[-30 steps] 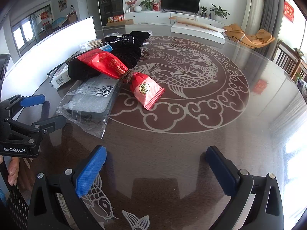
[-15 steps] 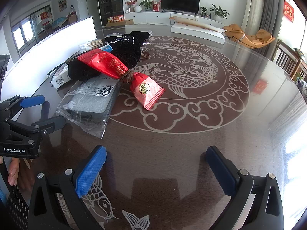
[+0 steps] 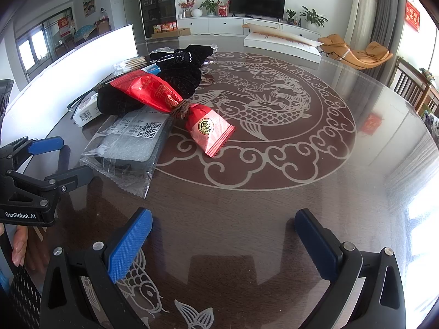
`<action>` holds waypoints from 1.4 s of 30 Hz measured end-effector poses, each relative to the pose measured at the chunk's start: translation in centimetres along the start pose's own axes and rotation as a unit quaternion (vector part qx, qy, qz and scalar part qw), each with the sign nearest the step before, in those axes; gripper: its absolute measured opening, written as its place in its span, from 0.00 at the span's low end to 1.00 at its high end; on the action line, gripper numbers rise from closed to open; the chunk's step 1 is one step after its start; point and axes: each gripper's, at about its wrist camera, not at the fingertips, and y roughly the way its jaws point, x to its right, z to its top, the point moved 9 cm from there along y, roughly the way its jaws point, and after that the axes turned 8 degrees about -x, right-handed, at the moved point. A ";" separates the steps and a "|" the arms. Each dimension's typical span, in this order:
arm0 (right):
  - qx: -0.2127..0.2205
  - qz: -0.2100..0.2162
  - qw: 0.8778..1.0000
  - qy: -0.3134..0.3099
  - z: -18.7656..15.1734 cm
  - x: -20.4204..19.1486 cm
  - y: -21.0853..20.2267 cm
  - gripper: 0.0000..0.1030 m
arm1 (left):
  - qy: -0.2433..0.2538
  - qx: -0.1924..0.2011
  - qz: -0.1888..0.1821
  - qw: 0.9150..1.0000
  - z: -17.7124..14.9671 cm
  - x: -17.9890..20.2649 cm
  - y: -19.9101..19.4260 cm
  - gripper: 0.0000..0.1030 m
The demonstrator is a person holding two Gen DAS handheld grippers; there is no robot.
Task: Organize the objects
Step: 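Move both open grippers back over the table items, then grasp the blue-white nail cream box with the left gripper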
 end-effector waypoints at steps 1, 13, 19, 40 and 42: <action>0.000 0.000 1.000 0.000 0.0 0.0 0.0 1.00 | 0.000 0.000 0.000 1.000 0.0 0.0 0.0 1.00; 0.000 0.000 1.000 0.000 0.0 0.0 0.1 1.00 | 0.000 0.000 0.000 1.000 0.0 0.0 0.0 1.00; 0.000 0.000 1.000 0.000 0.0 0.0 0.1 1.00 | -0.004 0.003 0.003 1.000 0.0 -0.2 -0.1 1.00; 0.003 0.002 1.000 0.004 -0.1 0.1 0.0 1.00 | -0.032 -0.022 -0.035 0.999 7.7 -3.2 3.5 0.76; 0.004 0.004 1.000 0.005 -0.2 0.1 0.0 1.00 | -0.022 -0.023 -0.012 0.999 7.5 -3.3 3.2 0.54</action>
